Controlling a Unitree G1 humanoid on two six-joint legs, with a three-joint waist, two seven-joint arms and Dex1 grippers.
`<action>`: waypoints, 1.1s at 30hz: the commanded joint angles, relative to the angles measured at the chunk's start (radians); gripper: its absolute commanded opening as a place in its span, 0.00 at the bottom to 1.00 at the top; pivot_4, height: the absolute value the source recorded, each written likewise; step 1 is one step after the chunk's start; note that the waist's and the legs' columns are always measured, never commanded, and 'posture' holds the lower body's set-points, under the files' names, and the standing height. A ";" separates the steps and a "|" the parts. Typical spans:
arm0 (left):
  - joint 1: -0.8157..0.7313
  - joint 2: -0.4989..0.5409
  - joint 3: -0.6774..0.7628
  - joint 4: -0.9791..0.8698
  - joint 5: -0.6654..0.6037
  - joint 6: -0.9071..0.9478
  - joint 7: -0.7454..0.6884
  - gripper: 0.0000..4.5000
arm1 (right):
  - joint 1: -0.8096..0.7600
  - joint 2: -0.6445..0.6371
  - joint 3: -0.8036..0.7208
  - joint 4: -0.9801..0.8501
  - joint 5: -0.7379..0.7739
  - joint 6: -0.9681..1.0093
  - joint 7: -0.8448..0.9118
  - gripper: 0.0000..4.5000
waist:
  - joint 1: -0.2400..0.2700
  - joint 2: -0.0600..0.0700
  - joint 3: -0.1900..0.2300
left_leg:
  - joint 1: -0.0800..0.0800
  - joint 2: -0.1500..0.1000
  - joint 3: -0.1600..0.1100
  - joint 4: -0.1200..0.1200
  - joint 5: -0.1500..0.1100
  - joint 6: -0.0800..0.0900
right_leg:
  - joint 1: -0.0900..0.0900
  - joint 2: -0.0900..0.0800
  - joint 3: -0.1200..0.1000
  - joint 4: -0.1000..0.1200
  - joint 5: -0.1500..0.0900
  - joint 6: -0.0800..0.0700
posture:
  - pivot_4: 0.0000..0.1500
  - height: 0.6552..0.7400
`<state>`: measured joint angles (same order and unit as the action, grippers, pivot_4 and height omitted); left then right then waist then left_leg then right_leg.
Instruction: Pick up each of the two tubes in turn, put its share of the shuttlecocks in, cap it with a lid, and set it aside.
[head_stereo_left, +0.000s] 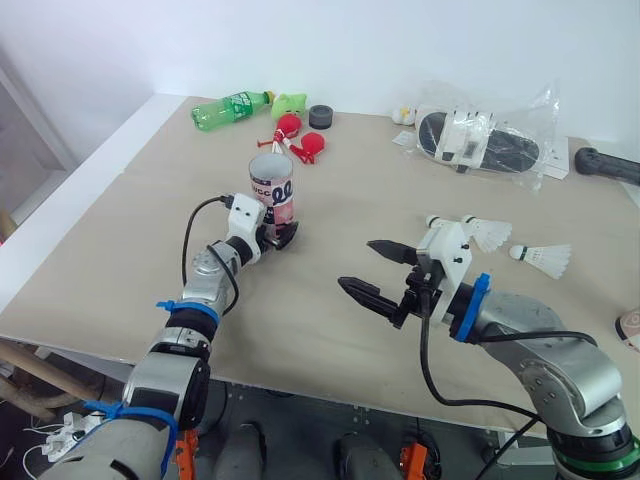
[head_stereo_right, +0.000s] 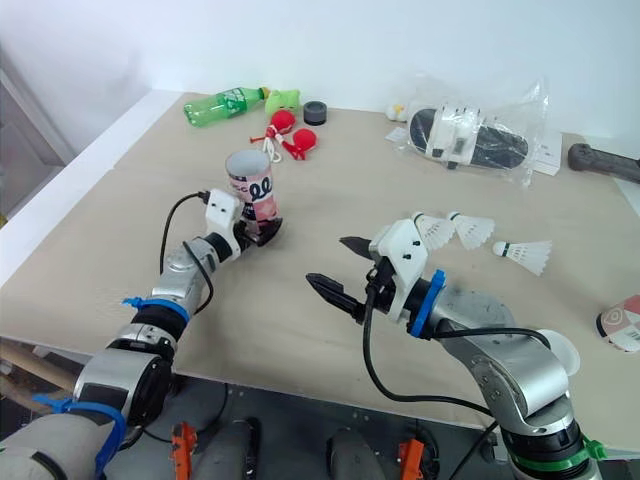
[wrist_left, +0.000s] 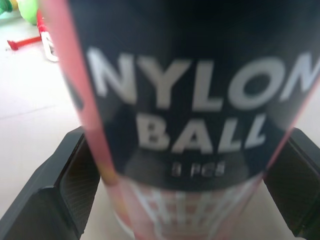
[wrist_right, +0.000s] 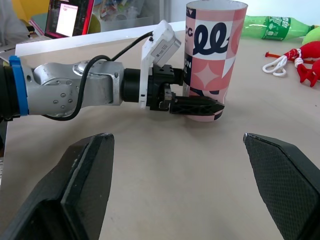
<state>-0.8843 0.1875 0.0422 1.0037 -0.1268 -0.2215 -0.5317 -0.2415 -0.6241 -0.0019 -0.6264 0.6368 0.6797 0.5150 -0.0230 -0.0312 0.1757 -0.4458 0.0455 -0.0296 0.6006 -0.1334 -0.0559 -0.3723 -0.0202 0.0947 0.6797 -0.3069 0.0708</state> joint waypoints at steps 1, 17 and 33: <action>-0.041 0.003 0.023 0.039 0.001 -0.052 -0.006 1.00 | -0.002 0.004 -0.010 -0.049 -0.005 -0.003 -0.006 0.99 | 0.000 0.000 0.000 | 0.000 0.000 0.000 0.000 0.000 0.000 | 0.000 0.000 0.000 0.000 0.000 0.000 | 1.00 1.00; 0.025 0.036 0.021 -0.117 -0.042 -0.052 -0.223 0.69 | 0.021 0.057 -0.169 -0.014 0.054 -0.010 -0.072 1.00 | -0.001 0.000 0.000 | 0.000 0.000 0.000 0.000 0.000 0.000 | 0.000 0.000 0.000 0.000 0.001 -0.002 | 1.00 1.00; 0.242 0.521 -0.256 -0.997 -0.036 0.523 -0.741 0.69 | 0.044 0.139 -0.183 0.210 -0.303 -0.030 -0.364 1.00 | -0.016 0.003 0.001 | 0.001 0.003 0.000 0.000 0.001 0.001 | -0.001 0.002 0.000 0.002 0.003 -0.006 | 1.00 1.00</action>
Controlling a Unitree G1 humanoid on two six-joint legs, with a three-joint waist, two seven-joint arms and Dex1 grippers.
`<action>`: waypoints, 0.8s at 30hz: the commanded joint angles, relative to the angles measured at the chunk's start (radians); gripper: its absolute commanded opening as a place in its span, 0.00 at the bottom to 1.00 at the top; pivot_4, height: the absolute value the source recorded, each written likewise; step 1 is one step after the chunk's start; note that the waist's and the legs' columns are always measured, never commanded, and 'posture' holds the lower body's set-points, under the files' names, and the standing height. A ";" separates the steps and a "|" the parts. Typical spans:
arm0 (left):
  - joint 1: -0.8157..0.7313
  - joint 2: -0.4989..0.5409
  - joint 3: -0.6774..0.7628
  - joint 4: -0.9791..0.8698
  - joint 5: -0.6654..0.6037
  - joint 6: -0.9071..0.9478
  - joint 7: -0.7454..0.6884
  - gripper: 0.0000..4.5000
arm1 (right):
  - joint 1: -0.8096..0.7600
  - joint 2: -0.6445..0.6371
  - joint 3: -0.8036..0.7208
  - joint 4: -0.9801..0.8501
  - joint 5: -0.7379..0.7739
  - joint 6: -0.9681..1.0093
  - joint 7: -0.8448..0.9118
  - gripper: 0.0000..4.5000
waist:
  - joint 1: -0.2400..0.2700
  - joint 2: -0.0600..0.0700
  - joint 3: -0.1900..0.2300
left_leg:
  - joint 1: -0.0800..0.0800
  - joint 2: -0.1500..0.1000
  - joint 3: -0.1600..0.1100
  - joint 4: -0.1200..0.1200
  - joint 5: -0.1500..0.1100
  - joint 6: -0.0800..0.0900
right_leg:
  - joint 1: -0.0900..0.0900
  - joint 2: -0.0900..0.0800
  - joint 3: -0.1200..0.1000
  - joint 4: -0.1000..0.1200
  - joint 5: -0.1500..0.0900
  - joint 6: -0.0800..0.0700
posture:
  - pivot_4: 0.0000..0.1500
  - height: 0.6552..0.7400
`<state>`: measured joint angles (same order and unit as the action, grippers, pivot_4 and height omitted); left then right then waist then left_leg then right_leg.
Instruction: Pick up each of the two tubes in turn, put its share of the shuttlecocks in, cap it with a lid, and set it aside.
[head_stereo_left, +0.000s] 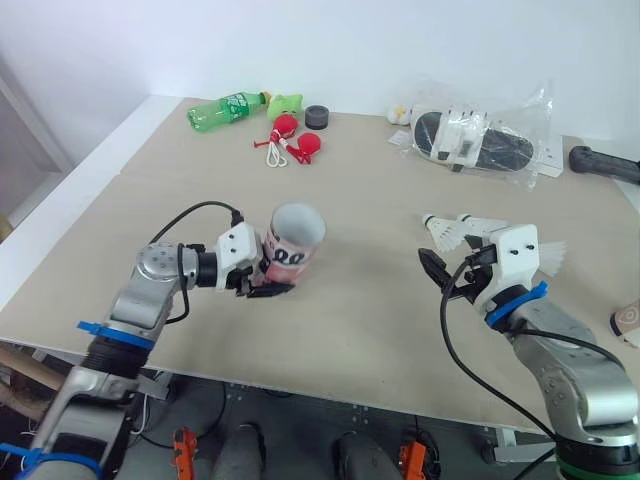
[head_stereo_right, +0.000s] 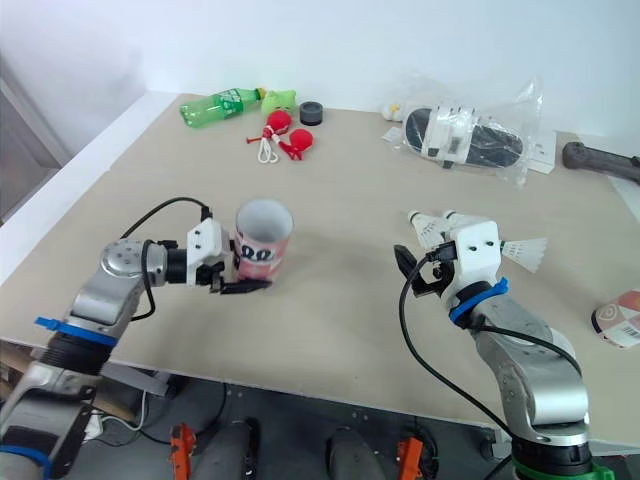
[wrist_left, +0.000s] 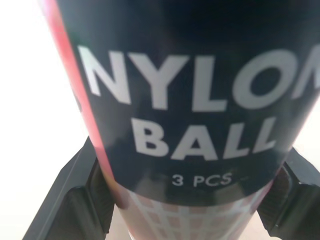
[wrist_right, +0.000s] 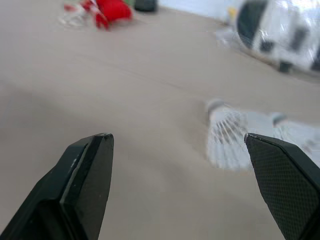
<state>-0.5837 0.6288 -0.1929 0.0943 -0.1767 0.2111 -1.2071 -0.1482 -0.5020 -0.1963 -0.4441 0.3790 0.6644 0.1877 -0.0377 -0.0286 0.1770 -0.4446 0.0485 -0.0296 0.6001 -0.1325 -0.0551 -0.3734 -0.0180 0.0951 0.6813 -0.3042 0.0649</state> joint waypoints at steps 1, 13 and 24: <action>-0.080 0.114 -0.039 -0.103 0.025 0.116 -0.097 0.69 | -0.066 0.029 0.023 0.057 -0.058 -0.023 -0.042 1.00 | -0.004 0.001 0.001 | 0.000 0.000 0.000 0.000 0.000 0.000 | 0.000 0.000 0.000 0.000 0.000 0.000 | 1.00 1.00; -0.230 0.215 -0.197 -0.100 0.144 0.240 -0.229 0.69 | -0.257 0.163 0.053 0.440 -0.148 -0.187 -0.056 1.00 | -0.009 0.002 0.003 | -0.003 0.001 0.001 -0.002 -0.001 0.001 | -0.005 0.002 0.000 0.001 -0.002 -0.004 | 1.00 1.00; -0.216 0.177 -0.221 -0.064 0.177 0.226 -0.220 0.68 | -0.471 0.223 0.019 0.873 -0.176 -0.417 -0.062 0.80 | -0.010 0.003 0.003 | -0.003 0.001 0.001 -0.001 0.000 0.001 | -0.004 0.001 0.000 0.002 0.000 -0.004 | 1.00 1.00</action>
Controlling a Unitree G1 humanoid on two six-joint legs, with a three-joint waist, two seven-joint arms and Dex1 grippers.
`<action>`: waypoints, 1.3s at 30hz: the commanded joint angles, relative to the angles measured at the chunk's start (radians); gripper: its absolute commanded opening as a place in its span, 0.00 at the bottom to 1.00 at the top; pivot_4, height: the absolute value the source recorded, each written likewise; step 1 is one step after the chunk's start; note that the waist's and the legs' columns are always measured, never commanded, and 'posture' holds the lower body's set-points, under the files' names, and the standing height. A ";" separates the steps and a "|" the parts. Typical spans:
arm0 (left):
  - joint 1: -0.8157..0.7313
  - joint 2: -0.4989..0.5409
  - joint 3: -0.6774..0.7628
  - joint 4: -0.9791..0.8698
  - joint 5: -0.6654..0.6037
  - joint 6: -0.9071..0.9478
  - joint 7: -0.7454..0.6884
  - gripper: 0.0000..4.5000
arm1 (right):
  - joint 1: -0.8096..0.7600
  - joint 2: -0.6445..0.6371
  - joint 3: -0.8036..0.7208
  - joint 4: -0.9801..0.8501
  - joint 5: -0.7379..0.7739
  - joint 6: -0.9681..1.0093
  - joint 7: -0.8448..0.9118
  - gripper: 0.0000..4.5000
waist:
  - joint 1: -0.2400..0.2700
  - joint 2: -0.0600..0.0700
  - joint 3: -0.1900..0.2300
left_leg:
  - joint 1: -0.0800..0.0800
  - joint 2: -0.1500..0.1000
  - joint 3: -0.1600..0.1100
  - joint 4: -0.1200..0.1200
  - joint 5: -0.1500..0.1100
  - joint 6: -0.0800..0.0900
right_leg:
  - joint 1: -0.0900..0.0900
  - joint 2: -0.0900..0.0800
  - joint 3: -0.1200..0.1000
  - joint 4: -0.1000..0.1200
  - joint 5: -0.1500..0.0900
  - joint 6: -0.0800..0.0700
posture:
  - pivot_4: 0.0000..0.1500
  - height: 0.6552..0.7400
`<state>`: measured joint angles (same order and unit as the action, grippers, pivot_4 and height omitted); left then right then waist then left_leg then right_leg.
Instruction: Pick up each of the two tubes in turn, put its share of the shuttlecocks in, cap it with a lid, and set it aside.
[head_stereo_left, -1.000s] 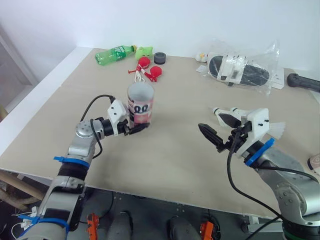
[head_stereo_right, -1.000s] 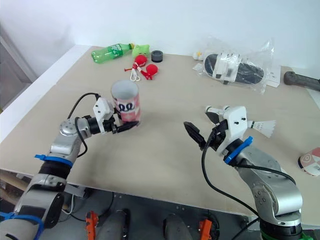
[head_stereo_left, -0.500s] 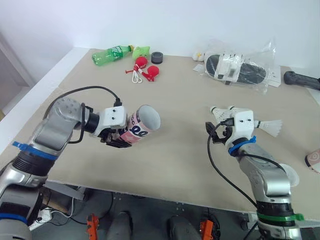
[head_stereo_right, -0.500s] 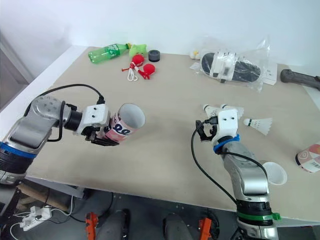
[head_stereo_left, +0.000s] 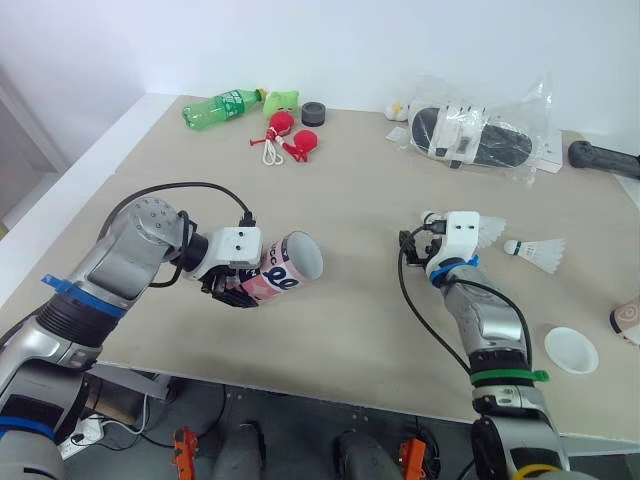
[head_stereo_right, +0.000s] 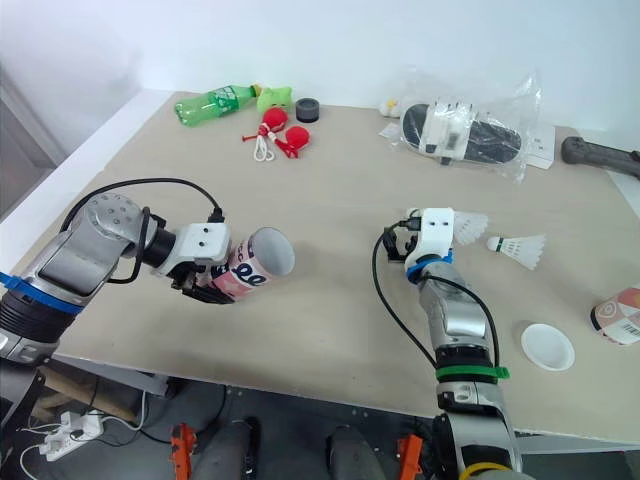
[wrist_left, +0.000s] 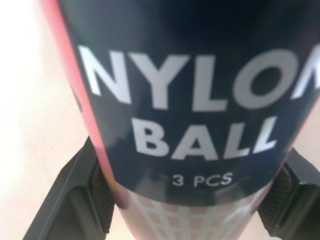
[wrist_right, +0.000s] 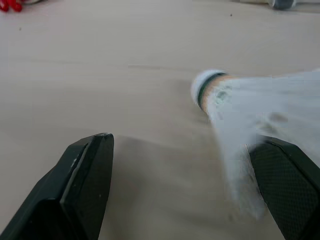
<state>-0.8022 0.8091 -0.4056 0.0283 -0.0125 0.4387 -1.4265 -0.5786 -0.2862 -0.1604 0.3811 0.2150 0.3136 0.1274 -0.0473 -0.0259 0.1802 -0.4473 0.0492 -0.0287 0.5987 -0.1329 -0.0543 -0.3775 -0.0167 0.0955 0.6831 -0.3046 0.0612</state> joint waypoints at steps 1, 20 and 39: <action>0.005 -0.003 -0.008 0.002 0.014 -0.002 -0.001 0.68 | -0.051 0.012 -0.015 0.072 -0.016 -0.082 -0.002 0.73 | -0.001 0.000 0.000 | 0.000 0.000 0.000 0.000 0.000 0.000 | 0.000 0.000 0.000 0.000 0.000 0.000 | 1.00 1.00; 0.019 -0.029 -0.006 0.004 0.014 0.013 -0.002 0.68 | 0.018 -0.200 0.195 -0.661 0.227 0.188 0.552 0.01 | 0.007 0.005 0.001 | 0.001 -0.001 -0.001 0.001 0.000 0.000 | 0.003 0.000 -0.001 0.001 0.000 0.001 | 1.00 1.00; 0.028 -0.046 -0.018 0.013 0.035 0.010 -0.002 0.68 | -0.131 -0.461 0.389 -0.900 0.275 0.422 0.783 0.16 | 0.012 0.004 0.000 | 0.003 0.000 -0.001 0.003 0.000 0.000 | 0.004 -0.001 -0.001 0.000 -0.001 0.003 | 1.00 1.00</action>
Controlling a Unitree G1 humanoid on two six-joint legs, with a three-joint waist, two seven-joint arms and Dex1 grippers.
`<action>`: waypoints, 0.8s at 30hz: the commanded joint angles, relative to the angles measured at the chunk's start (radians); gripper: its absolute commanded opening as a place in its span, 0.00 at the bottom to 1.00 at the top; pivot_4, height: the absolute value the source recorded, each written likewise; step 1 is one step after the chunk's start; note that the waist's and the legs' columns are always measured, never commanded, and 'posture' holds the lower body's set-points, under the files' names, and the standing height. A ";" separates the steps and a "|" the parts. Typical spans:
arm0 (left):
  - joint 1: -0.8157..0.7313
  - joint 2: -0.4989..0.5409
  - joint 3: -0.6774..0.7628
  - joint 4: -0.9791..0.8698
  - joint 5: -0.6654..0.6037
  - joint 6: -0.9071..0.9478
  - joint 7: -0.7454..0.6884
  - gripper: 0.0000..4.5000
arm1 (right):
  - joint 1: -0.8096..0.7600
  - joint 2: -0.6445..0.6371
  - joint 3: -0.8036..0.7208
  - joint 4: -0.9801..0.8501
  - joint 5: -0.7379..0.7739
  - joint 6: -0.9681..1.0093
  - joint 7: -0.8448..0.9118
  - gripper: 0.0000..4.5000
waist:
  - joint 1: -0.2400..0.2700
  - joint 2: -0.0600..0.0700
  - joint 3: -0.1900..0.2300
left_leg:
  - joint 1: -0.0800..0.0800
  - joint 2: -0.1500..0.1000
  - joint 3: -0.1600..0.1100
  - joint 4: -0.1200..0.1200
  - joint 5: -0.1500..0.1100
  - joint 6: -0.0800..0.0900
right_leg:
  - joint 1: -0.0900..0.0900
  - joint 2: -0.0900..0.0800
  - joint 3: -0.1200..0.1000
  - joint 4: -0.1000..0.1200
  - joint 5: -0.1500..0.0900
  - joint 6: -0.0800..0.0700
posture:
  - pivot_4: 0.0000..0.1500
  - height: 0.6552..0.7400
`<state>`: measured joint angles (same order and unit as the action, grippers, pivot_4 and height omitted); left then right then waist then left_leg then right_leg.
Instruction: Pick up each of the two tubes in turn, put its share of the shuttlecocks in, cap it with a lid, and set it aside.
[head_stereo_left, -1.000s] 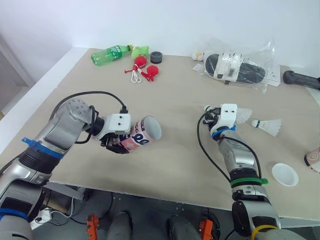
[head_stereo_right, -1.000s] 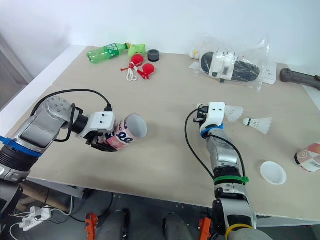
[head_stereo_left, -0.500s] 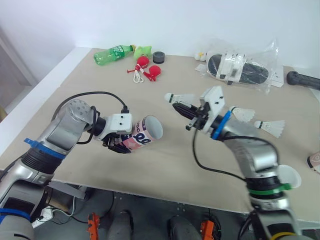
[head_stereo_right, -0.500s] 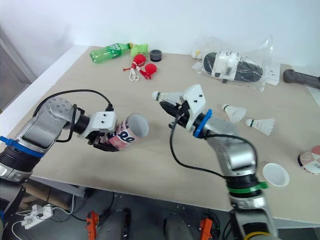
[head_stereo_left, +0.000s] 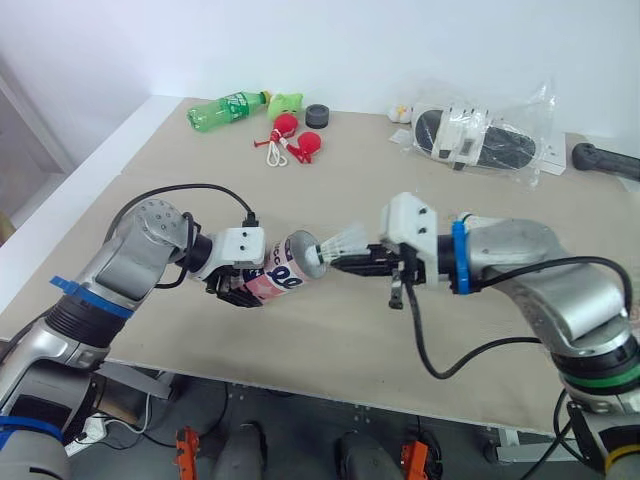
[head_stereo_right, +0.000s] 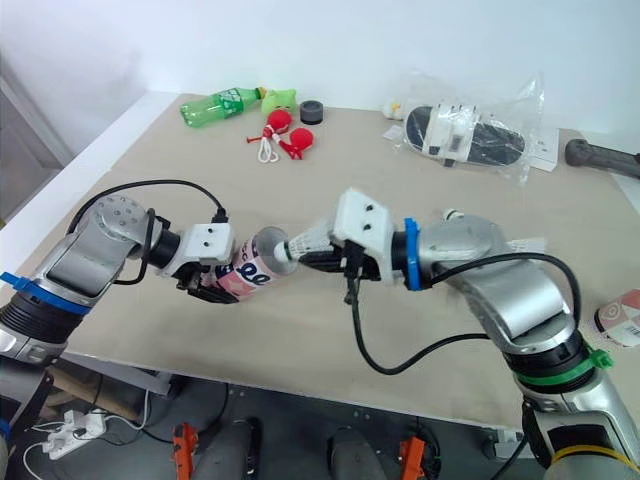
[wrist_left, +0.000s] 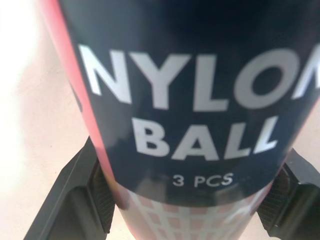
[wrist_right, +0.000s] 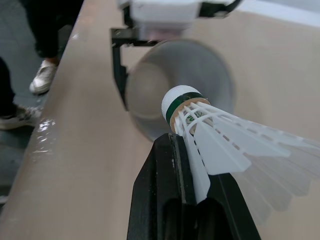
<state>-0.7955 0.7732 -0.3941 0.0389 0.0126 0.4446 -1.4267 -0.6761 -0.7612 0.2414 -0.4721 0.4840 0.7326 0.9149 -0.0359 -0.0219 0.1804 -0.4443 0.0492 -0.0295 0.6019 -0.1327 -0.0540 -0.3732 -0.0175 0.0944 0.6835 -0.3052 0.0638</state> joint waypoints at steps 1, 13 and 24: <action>0.022 -0.010 -0.029 0.002 0.011 0.004 -0.002 0.68 | -0.036 0.020 -0.021 -0.054 0.016 0.012 -0.004 0.25 | 0.001 0.000 0.000 | 0.000 0.000 0.000 0.000 0.000 0.000 | 0.000 0.000 0.000 0.000 0.000 0.000 | 1.00 1.00; 0.024 -0.020 -0.027 0.013 0.018 -0.007 0.001 0.68 | 0.080 0.007 -0.419 -0.068 0.171 0.125 -0.145 0.98 | 0.008 -0.001 0.000 | 0.000 -0.001 0.000 0.000 0.000 0.000 | 0.001 -0.001 -0.001 0.000 0.000 0.000 | 1.00 1.00; 0.026 -0.033 -0.030 0.028 0.021 -0.014 0.002 0.68 | 0.287 0.251 -0.613 0.158 -0.145 0.106 -0.750 0.98 | 0.010 0.002 -0.003 | 0.001 -0.001 0.001 0.000 0.000 0.000 | 0.000 0.000 0.001 0.000 0.001 0.001 | 1.00 1.00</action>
<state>-0.7907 0.7553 -0.3876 0.0523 0.0234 0.4321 -1.4226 -0.3895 -0.5843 -0.2950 -0.3394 0.4222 0.8514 0.3602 -0.0260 -0.0202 0.1770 -0.4434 0.0485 -0.0281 0.6017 -0.1323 -0.0534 -0.3729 -0.0178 0.0962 0.6838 -0.3044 0.0646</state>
